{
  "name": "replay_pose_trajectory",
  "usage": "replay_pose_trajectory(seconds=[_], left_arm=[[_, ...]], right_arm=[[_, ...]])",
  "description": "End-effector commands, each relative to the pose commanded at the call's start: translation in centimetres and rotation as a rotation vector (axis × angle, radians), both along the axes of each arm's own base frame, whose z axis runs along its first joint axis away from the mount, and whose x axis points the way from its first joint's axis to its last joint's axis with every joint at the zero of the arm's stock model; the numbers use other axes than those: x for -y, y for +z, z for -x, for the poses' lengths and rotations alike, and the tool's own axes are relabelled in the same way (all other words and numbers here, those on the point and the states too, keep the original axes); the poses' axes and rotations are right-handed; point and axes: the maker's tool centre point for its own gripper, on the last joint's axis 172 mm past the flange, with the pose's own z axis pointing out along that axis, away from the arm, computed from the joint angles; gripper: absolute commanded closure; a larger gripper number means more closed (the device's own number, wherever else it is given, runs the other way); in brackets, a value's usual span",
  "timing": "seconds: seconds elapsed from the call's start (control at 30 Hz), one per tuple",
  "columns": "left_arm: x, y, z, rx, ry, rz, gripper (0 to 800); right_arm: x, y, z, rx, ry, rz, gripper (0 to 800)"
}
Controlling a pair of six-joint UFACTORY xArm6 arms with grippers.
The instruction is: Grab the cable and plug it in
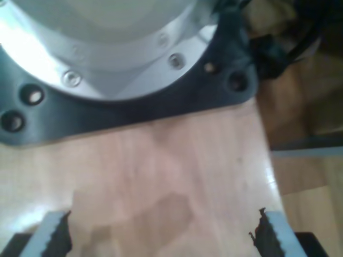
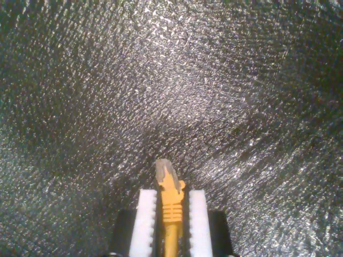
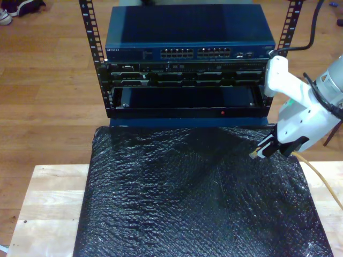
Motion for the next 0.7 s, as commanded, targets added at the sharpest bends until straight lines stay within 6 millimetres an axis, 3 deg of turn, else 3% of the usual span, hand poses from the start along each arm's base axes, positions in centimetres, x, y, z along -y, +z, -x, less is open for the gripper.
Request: replay_pose_trajectory(seconds=[0.33, 0.53, 0.7], left_arm=[[0.1, -0.1, 0.0, -0.001, 0.000, 0.004, 0], [0.1, -0.1, 0.0, -0.001, 0.000, 0.004, 0], [0.1, -0.1, 0.0, -0.001, 0.000, 0.004, 0]], right_arm=[[-0.1, 1.0, -0.7, 0.052, 0.051, 0.002, 800], [0.2, 0.6, -0.4, 0.074, 0.054, 0.016, 800], [1.6, 0.4, -2.1, 0.172, 0.026, 0.070, 800]])
